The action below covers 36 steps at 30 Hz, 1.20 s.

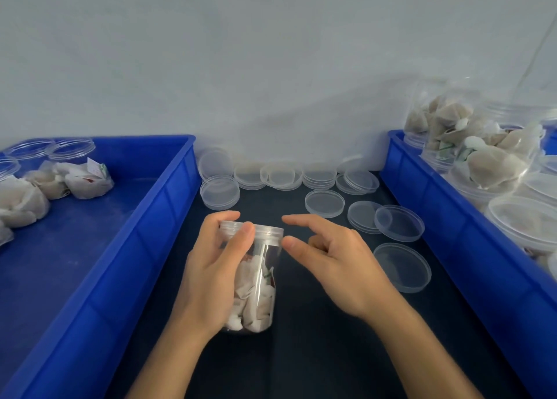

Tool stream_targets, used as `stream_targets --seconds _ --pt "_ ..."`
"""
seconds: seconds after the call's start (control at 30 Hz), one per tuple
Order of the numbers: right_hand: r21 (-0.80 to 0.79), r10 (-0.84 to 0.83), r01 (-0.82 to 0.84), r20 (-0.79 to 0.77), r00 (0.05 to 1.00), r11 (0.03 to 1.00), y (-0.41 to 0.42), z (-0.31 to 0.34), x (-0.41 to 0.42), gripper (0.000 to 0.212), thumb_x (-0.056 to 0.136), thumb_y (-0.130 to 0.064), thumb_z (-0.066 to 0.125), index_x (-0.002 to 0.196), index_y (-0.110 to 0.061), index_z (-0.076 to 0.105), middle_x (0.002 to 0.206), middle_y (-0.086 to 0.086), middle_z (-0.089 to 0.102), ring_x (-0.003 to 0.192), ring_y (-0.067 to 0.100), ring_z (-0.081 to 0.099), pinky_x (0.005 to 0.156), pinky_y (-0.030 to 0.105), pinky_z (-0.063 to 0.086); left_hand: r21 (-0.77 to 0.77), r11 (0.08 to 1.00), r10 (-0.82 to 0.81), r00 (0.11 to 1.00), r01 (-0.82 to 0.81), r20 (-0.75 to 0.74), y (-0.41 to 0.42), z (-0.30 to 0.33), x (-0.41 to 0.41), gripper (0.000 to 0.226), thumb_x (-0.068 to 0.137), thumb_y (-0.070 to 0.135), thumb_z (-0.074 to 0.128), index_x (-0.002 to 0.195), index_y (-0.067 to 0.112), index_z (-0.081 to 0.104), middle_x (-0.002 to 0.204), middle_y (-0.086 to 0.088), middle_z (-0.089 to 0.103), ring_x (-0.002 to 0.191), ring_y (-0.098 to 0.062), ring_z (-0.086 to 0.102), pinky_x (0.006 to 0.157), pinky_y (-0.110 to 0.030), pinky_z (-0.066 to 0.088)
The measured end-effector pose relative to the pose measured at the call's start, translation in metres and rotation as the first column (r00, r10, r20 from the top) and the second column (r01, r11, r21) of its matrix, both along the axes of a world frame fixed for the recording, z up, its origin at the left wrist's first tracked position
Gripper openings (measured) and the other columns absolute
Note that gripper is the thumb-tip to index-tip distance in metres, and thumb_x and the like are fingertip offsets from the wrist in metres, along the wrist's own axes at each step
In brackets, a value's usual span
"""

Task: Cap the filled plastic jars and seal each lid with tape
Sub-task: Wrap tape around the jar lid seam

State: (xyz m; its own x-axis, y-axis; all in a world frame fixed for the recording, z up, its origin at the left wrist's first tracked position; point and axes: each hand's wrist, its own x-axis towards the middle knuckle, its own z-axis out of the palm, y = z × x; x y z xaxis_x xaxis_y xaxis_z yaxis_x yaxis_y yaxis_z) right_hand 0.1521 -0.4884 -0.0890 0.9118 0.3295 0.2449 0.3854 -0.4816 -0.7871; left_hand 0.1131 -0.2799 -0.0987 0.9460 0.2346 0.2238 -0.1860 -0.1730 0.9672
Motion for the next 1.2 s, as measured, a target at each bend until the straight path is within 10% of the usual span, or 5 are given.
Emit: stream_targets --seconds 0.4,0.6,0.8,0.9,1.2 --pt "0.054 0.067 -0.062 -0.093 0.993 0.997 0.01 0.0 -0.005 0.033 0.096 -0.069 0.051 0.123 -0.054 0.064 0.056 -0.008 0.042 0.055 0.007 0.04 0.061 0.032 0.037 -0.171 0.972 -0.177 0.982 0.164 -0.067 0.008 -0.004 0.003 0.05 0.091 0.062 0.06 0.121 0.022 0.066 0.11 -0.012 0.071 0.092 -0.03 0.075 0.075 -0.037 0.062" --pt "0.05 0.005 -0.002 -0.057 0.998 0.999 0.012 0.003 -0.009 0.028 0.095 -0.065 0.056 0.115 -0.049 0.068 0.055 -0.013 0.051 0.055 0.006 0.048 0.062 0.029 0.037 -0.127 0.979 -0.174 0.981 0.163 -0.088 0.01 -0.005 0.004 0.056 0.082 0.077 0.056 0.131 0.05 0.062 0.12 0.008 0.073 0.109 -0.017 0.075 0.094 -0.042 0.057" --pt "-0.038 -0.149 0.151 0.041 0.988 0.988 0.021 0.007 -0.017 0.037 0.088 -0.074 0.054 0.116 -0.052 0.065 0.078 -0.024 0.069 0.074 0.003 0.064 0.07 0.032 0.052 0.119 0.982 0.137 0.987 -0.146 0.079 0.004 0.006 -0.003 0.058 0.079 0.075 0.053 0.126 0.043 0.062 0.108 0.027 0.07 0.097 0.005 0.07 0.075 -0.016 0.055" --pt "-0.044 -0.198 0.205 0.127 0.972 0.978 0.029 0.007 -0.023 0.05 0.083 -0.081 0.045 0.119 -0.051 0.061 0.083 -0.031 0.068 0.078 -0.003 0.066 0.07 0.029 0.054 0.15 0.986 0.068 0.996 -0.075 0.055 -0.006 0.006 -0.007 0.068 0.08 0.076 0.054 0.141 0.045 0.051 0.111 0.027 0.072 0.099 0.002 0.073 0.084 -0.029 0.059" --pt "-0.019 -0.027 0.029 0.062 0.998 0.999 0.017 0.005 -0.013 0.034 0.106 -0.038 0.051 0.137 -0.052 0.053 0.065 -0.011 0.058 0.063 0.01 0.055 0.066 0.024 0.038 -0.003 1.0 -0.001 1.0 0.001 -0.012 0.003 0.0 0.001 0.057 0.081 0.076 0.059 0.133 0.053 0.053 0.111 0.017 0.075 0.095 -0.013 0.078 0.082 -0.04 0.062"
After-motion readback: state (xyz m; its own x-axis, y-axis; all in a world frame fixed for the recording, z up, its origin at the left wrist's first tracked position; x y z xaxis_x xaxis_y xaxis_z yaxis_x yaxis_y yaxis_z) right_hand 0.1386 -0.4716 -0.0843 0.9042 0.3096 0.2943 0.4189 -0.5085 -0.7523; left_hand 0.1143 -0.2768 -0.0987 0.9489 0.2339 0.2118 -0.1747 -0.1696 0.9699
